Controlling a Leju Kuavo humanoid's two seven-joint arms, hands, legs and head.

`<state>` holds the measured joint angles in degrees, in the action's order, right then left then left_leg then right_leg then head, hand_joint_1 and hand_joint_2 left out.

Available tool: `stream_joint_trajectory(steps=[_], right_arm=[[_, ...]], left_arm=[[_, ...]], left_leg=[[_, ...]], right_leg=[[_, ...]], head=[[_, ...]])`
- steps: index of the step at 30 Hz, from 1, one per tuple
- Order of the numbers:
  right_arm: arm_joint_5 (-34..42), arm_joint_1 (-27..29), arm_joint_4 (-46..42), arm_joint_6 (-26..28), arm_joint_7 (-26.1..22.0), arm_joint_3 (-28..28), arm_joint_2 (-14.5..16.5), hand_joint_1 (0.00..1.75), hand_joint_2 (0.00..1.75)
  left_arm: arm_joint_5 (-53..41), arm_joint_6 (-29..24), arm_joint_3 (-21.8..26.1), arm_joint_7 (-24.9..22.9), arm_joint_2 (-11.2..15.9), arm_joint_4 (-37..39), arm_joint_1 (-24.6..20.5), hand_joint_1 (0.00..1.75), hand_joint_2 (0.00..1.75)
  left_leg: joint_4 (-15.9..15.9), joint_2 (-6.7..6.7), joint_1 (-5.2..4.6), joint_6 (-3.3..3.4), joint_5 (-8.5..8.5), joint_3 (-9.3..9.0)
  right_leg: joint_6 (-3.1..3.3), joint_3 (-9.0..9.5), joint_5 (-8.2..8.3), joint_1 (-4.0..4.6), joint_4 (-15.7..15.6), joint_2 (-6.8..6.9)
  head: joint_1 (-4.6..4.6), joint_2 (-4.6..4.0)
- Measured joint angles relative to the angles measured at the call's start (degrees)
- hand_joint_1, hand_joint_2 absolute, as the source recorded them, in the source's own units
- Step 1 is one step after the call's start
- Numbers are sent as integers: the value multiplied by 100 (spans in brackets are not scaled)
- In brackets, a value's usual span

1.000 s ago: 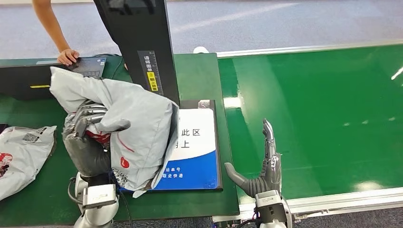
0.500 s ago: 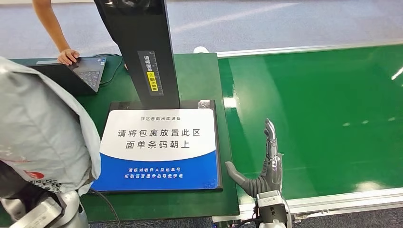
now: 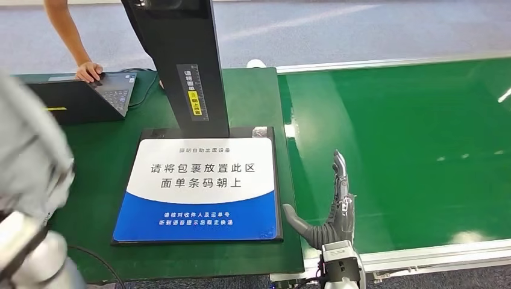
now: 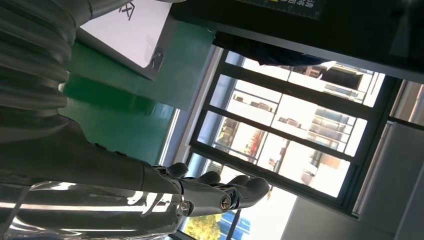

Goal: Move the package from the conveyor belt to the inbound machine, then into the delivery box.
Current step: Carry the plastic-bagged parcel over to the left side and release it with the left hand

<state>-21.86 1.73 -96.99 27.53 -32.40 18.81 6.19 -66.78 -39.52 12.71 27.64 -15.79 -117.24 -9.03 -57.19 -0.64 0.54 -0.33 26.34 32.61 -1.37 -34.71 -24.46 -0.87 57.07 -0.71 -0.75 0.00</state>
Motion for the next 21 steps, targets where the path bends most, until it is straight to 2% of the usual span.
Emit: stream_joint_trajectory(steps=[1,3,7,8,12,21], right_arm=[[-14,3,2,20,-1,1,13,0,175],[-40,16,5,35,-4,3,36,0,175],[-93,26,5,38,-8,13,58,0,175],[-102,27,5,38,-7,15,65,0,175],[-175,30,5,27,58,16,78,0,175],[-221,30,5,20,156,13,94,0,175]], left_arm=[[-178,-1,142,-406,-7,353,-27,5,175],[-352,-3,364,-829,-15,935,-68,0,175],[-645,-5,646,-1380,-21,2100,-294,0,0],[-658,-5,689,-1466,-21,2343,-330,0,0],[-692,-9,738,-1698,-17,3051,-438,0,175],[-829,-15,590,-1901,-32,3468,-411,0,175]], left_leg=[[0,-4,0,-3,-1,1],[0,-14,2,-8,-2,4],[0,-14,2,-4,-8,6],[0,-16,2,-4,-8,7],[0,-15,2,-4,-7,11],[0,-14,2,-4,-5,18]], right_leg=[[4,1,2,4,0,-1],[17,-8,13,9,1,-11],[14,-8,18,6,3,-14],[15,-10,19,6,3,-15],[14,-13,18,4,3,-15],[10,-18,15,4,3,-15]], head=[[0,0],[1,0],[-1,0],[0,0],[1,0],[1,0]])
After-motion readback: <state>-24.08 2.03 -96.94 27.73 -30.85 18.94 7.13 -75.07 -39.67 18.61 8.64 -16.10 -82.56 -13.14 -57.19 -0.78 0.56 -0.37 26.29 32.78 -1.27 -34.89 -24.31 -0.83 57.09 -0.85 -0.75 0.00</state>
